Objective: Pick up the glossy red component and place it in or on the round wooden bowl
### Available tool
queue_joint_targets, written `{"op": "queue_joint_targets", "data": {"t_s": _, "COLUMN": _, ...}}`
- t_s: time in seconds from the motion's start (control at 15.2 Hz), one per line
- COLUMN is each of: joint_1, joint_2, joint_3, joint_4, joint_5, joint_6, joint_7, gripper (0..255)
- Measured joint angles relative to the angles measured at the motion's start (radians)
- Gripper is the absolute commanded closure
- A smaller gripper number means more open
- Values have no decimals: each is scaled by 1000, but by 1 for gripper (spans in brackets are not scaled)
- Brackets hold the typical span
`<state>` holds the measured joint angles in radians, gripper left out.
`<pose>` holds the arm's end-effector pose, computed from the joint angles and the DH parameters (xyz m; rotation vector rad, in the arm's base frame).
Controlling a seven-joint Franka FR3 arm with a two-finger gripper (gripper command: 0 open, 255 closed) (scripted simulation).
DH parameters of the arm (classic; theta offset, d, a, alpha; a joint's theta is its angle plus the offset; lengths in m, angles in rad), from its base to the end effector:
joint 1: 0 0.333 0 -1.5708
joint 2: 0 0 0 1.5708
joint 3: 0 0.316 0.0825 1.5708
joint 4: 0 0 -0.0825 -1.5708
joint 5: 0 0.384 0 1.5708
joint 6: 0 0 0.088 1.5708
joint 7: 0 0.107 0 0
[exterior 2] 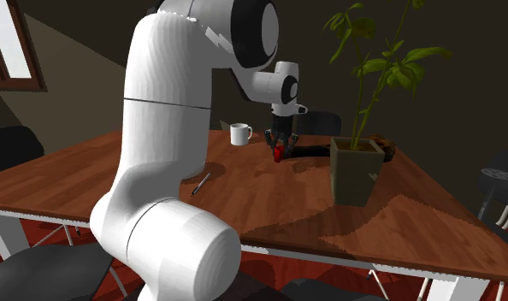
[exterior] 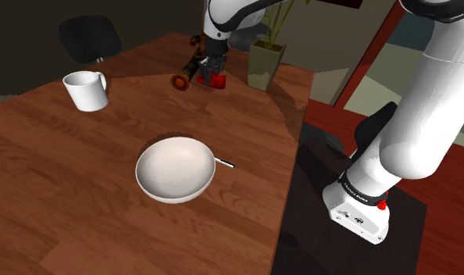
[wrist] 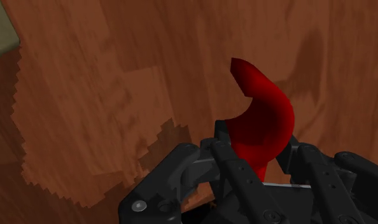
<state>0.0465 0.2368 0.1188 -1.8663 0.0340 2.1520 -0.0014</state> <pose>0.6120 0.0997 0.3955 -3.0722 -0.2227 -0.0702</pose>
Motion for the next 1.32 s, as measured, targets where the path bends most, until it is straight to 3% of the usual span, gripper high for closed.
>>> {"op": "queue_joint_targets", "data": {"t_s": 0.66, "joint_1": -1, "joint_2": -39, "joint_3": 1, "joint_4": 85, "joint_5": 2, "joint_6": -124, "joint_7": 4, "gripper": 255}}
{"op": "queue_joint_targets", "data": {"t_s": 1.32, "joint_1": 98, "joint_2": -183, "joint_3": 81, "joint_4": -102, "joint_5": 7, "joint_6": -72, "joint_7": 181, "gripper": 255}}
